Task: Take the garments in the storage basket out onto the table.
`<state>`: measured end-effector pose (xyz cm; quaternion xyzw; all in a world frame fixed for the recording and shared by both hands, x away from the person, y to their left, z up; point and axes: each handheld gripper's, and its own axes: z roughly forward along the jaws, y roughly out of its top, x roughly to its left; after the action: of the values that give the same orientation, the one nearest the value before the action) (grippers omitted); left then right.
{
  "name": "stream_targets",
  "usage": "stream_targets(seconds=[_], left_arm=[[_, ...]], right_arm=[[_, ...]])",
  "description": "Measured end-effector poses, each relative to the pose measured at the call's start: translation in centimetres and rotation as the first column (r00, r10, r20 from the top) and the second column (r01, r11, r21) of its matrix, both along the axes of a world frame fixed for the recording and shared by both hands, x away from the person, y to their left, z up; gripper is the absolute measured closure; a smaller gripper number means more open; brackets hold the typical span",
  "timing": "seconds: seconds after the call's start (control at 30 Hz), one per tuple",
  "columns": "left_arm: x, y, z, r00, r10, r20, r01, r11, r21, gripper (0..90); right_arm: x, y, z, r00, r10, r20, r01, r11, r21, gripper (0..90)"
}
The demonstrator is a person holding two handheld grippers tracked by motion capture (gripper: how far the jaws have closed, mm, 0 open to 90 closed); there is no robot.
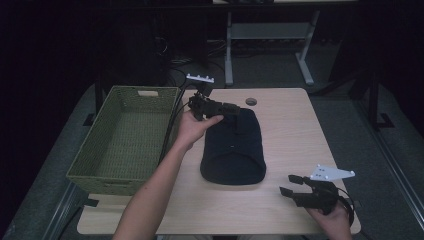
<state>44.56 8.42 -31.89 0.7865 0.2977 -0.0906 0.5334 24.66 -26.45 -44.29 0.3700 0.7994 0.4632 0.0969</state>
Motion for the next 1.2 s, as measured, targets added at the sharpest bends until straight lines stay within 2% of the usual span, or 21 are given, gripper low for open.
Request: stream_targets(seconds=[0.07,0.1,0.13,0.17,0.2,0.27,0.4,0.47,0.5,0.57,0.63,0.77,0.8,0.83,0.9,1.03,1.07,1.13,1.2], left_arm=[[-0.5,0.1,-0.7,0.9999,0.003,-0.012,-0.003,0.9999,-0.012,68.4],[-0.7,0.2,-1.0,0.9999,-0.004,-0.011,0.004,1.0,0.001,68.4],[-1.2,0.3,-1.6,0.9998,0.005,-0.018,-0.005,0.9999,-0.011,68.4],[-1.2,0.3,-1.6,0.9998,0.005,-0.018,-0.005,0.9999,-0.011,68.4],[-1.5,0.4,-2.0,0.9996,0.003,-0.029,-0.004,0.9998,-0.019,68.4],[-2.0,0.5,-2.6,0.9996,0.011,-0.028,-0.011,0.9998,-0.015,68.4],[-3.3,0.7,-4.0,0.9988,0.023,-0.043,-0.025,0.9992,-0.032,68.4],[-4.0,0.6,-5.0,0.9985,0.025,-0.049,-0.025,0.9996,-0.011,68.1],[-4.2,0.6,-5.4,0.9982,0.024,-0.056,-0.025,0.9996,-0.011,68.1],[-4.6,0.8,-6.5,0.9969,0.021,-0.076,-0.022,0.9996,-0.019,68.1],[-5.0,1.0,-7.5,0.9956,0.032,-0.088,-0.032,0.9995,0.003,68.1],[-5.9,1.7,-9.5,0.9907,0.058,-0.123,-0.059,0.9983,0.0,68.1],[-6.1,1.8,-10.0,0.9897,0.06,-0.13,-0.06,0.9982,0.004,68.3],[-6.4,1.9,-10.3,0.9893,0.064,-0.131,-0.063,0.9979,0.017,68.3],[-6.9,1.9,-11.1,0.9883,0.074,-0.133,-0.065,0.9955,0.068,68.3],[-7.9,2.2,-12.7,0.9818,0.094,-0.165,-0.079,0.9927,0.091,68.3],[-8.2,2.2,-13.1,0.9794,0.101,-0.175,-0.082,0.9906,0.109,68.3],[-8.7,2.1,-13.9,0.9759,0.103,-0.192,-0.075,0.9863,0.147,68.3],[-9.3,2.1,-14.5,0.9737,0.104,-0.203,-0.071,0.9834,0.167,68.3]], right_arm=[[0.5,0.1,0.1,0.9999,0.001,-0.01,-0.001,1.0,0.0,45.4],[1.0,0.3,0.2,0.9998,0.007,-0.02,-0.006,1.0,0.007,48.6],[1.9,0.6,0.3,0.9992,0.014,-0.038,-0.014,0.9997,0.018,54.8],[1.9,0.6,0.3,0.9992,0.014,-0.038,-0.014,0.9997,0.018,54.8],[3.2,1.0,0.6,0.9978,0.032,-0.058,-0.03,0.9992,0.028,62.8],[3.6,1.2,0.7,0.9974,0.038,-0.061,-0.036,0.9989,0.03,65.3],[6.1,2.4,1.2,0.9937,0.059,-0.095,-0.056,0.9978,0.034,73.5],[7.1,3.0,1.2,0.9911,0.069,-0.114,-0.065,0.9971,0.041,77.3],[7.7,3.4,1.2,0.9883,0.074,-0.133,-0.07,0.997,0.032,78.9],[8.4,3.9,1.2,0.9878,0.077,-0.135,-0.075,0.9969,0.023,82.8],[9.0,4.4,1.3,0.9844,0.082,-0.156,-0.079,0.9966,0.023,83.2],[9.8,5.4,1.0,0.9784,0.098,-0.182,-0.099,0.9951,0.006,84.2],[10.1,5.8,0.6,0.9722,0.105,-0.209,-0.108,0.9941,-0.003,84.2],[10.1,5.8,0.6,0.9722,0.105,-0.209,-0.108,0.9941,-0.003,84.2],[10.2,6.2,-0.1,0.9656,0.118,-0.232,-0.128,0.9915,-0.026,84.0],[10.1,6.7,-1.2,0.952,0.144,-0.27,-0.165,0.9847,-0.057,83.3],[10.0,7.0,-1.5,0.9478,0.148,-0.282,-0.177,0.9813,-0.077,83.3],[9.9,7.1,-1.7,0.9475,0.151,-0.282,-0.182,0.9796,-0.085,83.3],[9.7,7.0,-1.9,0.9449,0.155,-0.288,-0.189,0.9774,-0.094,83.2]])
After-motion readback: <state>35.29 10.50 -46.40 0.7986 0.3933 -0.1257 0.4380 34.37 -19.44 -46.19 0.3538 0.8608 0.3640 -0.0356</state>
